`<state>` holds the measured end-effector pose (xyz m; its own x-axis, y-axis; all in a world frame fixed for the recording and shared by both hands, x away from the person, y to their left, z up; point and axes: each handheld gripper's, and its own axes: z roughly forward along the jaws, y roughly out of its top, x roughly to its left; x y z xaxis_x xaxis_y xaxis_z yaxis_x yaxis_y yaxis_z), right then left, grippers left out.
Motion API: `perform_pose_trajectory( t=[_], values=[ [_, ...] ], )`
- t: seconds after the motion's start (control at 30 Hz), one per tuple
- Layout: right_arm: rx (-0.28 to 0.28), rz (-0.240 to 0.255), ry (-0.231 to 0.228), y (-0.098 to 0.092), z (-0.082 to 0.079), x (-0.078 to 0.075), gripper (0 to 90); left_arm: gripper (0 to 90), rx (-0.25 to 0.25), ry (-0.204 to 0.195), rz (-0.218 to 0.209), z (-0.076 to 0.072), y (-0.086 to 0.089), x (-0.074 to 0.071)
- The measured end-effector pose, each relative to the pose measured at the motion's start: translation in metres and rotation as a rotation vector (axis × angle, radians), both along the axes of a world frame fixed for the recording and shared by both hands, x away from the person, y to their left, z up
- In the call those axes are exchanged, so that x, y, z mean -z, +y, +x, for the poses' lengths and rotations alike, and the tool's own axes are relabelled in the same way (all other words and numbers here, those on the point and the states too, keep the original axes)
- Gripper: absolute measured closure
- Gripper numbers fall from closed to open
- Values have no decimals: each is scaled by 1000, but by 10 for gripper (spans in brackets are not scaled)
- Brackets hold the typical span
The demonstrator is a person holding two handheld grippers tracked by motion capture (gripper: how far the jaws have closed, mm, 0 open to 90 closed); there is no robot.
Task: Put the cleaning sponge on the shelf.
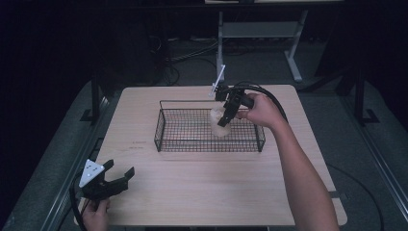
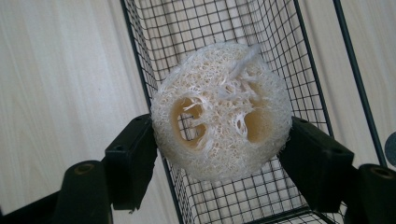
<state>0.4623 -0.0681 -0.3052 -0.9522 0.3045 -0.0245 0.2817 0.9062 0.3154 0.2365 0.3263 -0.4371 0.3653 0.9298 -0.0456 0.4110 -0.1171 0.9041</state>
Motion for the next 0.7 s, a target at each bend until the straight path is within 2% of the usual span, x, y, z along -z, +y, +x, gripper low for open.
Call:
perform_pose_trajectory(
  t=[0.2,0.33,0.43,0.6,0.7],
  values=[
    [38,25,16,-3,8,13,286,139,7,1,-3,0,-2,0],
    [56,-3,32,-3,13,28,286,139,11,2,1,1,-3,1],
    [69,10,45,-6,16,37,285,139,12,1,7,1,-4,1],
    [78,-27,54,-5,18,50,285,139,16,3,6,1,-4,2],
    [92,4,65,-8,19,54,284,139,17,4,6,1,-3,2]
  ],
)
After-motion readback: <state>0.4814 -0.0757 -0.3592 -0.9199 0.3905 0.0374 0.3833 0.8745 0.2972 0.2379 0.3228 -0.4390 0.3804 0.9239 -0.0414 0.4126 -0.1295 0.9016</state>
